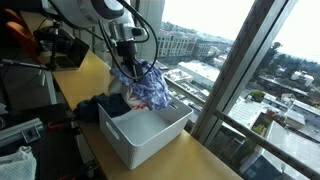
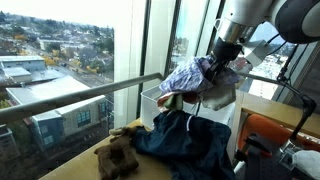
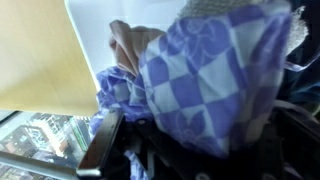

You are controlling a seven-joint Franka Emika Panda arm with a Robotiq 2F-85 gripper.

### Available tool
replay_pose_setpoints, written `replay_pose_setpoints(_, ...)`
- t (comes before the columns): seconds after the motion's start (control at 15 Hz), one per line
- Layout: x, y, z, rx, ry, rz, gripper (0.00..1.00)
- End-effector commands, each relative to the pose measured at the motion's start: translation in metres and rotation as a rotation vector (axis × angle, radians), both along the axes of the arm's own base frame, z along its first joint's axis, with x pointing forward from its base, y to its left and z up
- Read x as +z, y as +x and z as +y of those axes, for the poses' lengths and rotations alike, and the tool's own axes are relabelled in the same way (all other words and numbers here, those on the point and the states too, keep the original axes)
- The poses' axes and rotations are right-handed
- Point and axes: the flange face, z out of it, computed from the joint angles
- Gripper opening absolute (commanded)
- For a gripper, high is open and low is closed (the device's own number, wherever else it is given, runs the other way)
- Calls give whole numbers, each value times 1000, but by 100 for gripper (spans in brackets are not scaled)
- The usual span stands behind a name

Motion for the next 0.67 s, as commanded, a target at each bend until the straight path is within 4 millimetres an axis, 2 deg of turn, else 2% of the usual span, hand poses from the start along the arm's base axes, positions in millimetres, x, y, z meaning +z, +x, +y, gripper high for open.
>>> replay_pose_setpoints(0.0, -48, 24, -6, 10, -23, 28, 5)
replay_pose_setpoints(0.33, -129, 37, 21, 6, -162, 77, 5)
replay_pose_setpoints(0.4, -143, 37, 28, 5, -170, 97, 46)
replay_pose_setpoints(0.47, -153, 36, 36, 5, -174, 101, 47)
replay_pose_setpoints(0.6, -155, 28, 56, 15, -168, 99, 60)
